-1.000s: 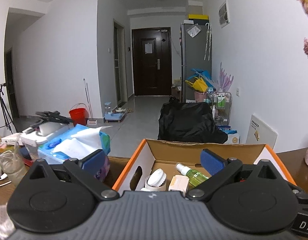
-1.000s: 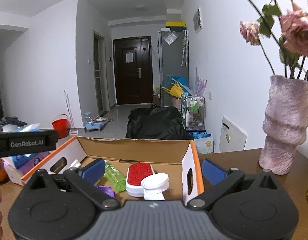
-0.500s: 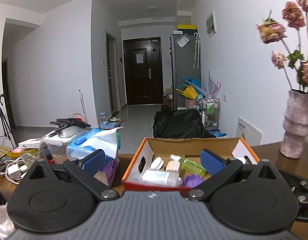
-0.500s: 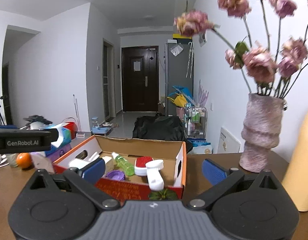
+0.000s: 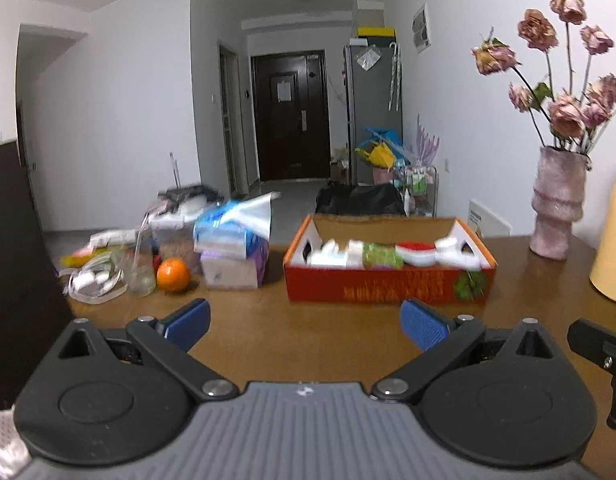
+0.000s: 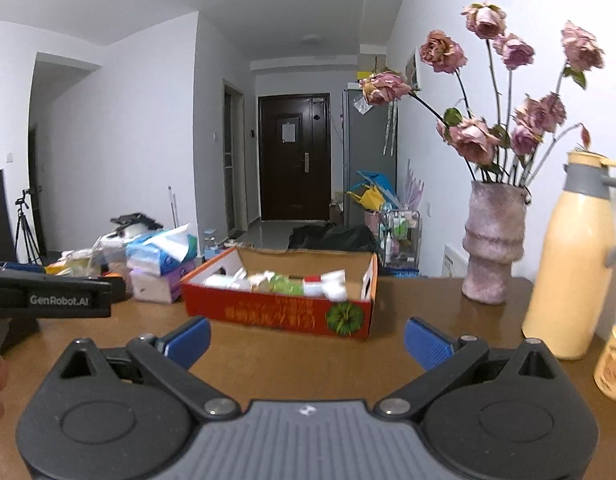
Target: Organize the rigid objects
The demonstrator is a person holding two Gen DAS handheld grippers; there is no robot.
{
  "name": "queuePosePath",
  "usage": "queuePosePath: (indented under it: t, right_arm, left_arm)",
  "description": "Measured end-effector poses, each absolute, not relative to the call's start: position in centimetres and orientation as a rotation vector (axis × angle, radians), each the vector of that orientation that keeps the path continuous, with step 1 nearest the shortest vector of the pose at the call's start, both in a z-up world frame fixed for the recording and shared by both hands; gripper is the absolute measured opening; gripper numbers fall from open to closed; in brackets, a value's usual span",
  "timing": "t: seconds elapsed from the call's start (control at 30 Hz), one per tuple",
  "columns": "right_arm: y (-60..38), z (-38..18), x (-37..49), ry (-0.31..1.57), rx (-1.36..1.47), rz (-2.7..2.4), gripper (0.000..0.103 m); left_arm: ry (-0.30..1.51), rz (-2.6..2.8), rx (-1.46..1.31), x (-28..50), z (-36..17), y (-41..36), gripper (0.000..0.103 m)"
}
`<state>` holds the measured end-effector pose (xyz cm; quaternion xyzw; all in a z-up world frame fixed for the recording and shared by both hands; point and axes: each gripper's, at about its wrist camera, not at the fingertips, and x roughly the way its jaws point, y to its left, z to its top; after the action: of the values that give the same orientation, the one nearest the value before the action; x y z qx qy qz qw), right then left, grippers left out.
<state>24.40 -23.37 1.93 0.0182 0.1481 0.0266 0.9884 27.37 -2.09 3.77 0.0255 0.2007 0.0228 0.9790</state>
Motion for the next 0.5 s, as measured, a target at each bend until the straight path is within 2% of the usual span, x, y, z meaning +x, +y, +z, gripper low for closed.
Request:
queuePosePath:
  t: [0.2, 0.5]
  right_arm:
    - [-23.4, 0.5, 18.9, 0.334, 0.037, 0.04, 0.103]
    - [-23.4, -0.3, 14.3, 0.35, 0.047, 0.032, 0.103]
  left_arm:
    - [0.481, 0.045, 0.046, 21.5, 1.8, -1.5, 0.103]
    - [0.482, 0.032, 0.049, 16.2, 1.3, -1.4, 0.103]
